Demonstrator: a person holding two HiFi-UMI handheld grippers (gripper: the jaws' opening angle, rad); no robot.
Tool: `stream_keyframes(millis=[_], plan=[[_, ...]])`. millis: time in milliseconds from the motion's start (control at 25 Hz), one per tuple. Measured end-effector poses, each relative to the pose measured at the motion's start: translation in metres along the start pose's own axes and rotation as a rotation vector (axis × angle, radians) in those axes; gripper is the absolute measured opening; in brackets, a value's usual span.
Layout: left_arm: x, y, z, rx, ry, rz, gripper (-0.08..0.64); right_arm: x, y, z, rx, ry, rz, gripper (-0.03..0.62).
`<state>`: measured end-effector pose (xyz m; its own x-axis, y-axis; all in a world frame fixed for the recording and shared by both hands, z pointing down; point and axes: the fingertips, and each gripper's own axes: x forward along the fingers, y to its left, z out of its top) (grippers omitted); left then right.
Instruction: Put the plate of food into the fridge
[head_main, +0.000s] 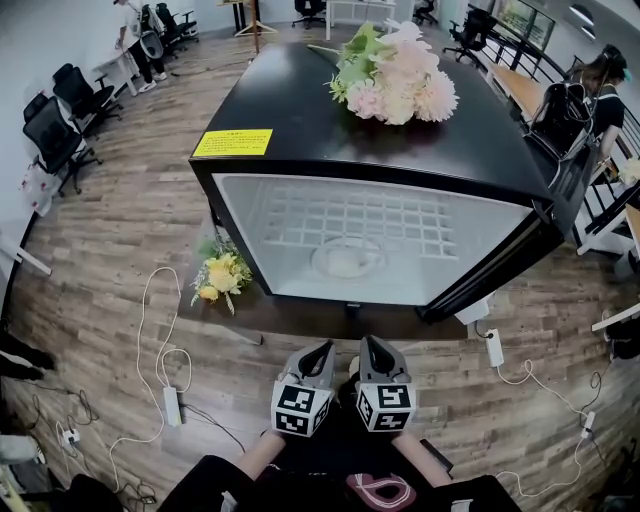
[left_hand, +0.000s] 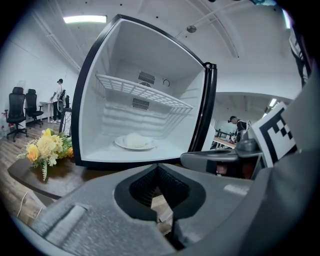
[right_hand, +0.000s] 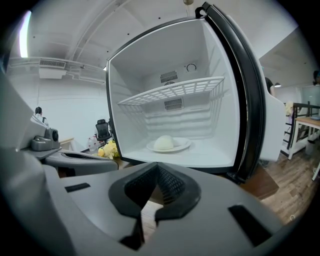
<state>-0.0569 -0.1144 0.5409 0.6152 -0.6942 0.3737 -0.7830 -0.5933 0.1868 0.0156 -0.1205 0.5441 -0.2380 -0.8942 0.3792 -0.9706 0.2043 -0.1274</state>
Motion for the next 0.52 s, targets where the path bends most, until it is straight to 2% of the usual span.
stream_keyframes(millis=[520], plan=[[-0.0014, -0.0004, 0.0035, -0.004, -0.013, 0.011, 0.008, -0.0013, 0.0033, 0.0025, -0.021, -0.002, 0.010, 0.007]])
